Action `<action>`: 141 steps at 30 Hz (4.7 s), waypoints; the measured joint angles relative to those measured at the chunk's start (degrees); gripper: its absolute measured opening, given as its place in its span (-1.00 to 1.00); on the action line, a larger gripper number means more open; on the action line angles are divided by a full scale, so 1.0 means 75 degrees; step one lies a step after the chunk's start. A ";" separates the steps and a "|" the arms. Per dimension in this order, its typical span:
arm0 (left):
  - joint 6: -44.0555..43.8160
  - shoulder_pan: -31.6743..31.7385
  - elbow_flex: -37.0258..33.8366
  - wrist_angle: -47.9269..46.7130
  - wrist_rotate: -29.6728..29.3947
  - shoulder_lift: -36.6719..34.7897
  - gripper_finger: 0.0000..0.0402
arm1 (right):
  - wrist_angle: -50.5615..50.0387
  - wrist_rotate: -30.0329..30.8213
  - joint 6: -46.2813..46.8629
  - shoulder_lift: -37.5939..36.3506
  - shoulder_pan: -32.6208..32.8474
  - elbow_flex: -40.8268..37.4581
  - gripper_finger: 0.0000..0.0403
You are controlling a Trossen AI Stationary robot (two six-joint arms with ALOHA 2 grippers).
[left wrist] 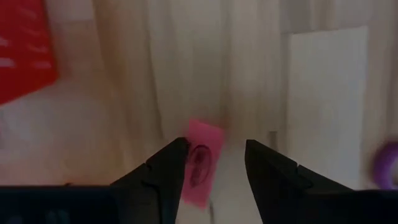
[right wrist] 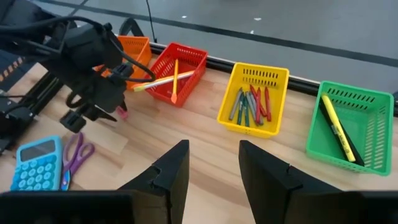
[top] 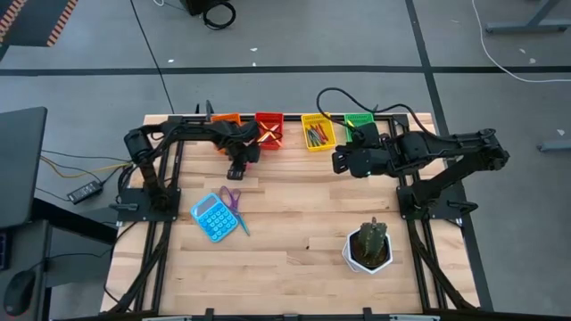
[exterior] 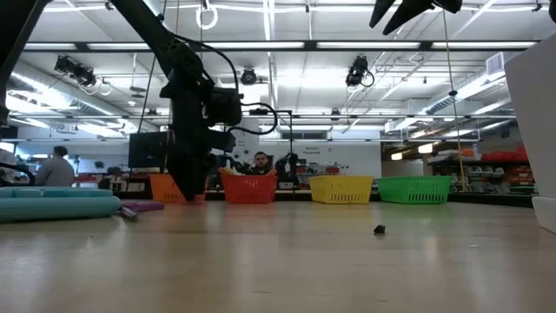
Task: Sort crayons/erasers/pens/pencils in bins
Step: Put the pink eraser into the orange basket, then return to Home Position
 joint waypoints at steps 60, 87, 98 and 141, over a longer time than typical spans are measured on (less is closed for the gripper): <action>-0.0252 0.2245 0.3491 -0.3207 -0.0061 -0.0181 -0.76 | 0.0038 -0.0345 -0.0058 0.0000 0.0003 0.0000 -0.28; -0.1515 0.2417 0.3104 -0.3348 0.0492 -0.0407 -0.97 | -0.0098 -0.0354 -0.0192 -0.0012 0.0003 0.0000 -0.28; -0.4642 0.1926 0.2009 -0.1011 0.2632 -0.4048 -0.99 | 0.0342 -0.0210 -0.1610 -0.1370 0.0009 -0.0256 -0.66; -1.1841 -0.2644 -0.7982 0.6039 -0.0448 -1.3318 -0.99 | 1.0815 -0.1153 0.0454 -0.7498 -0.0160 -1.1124 -0.97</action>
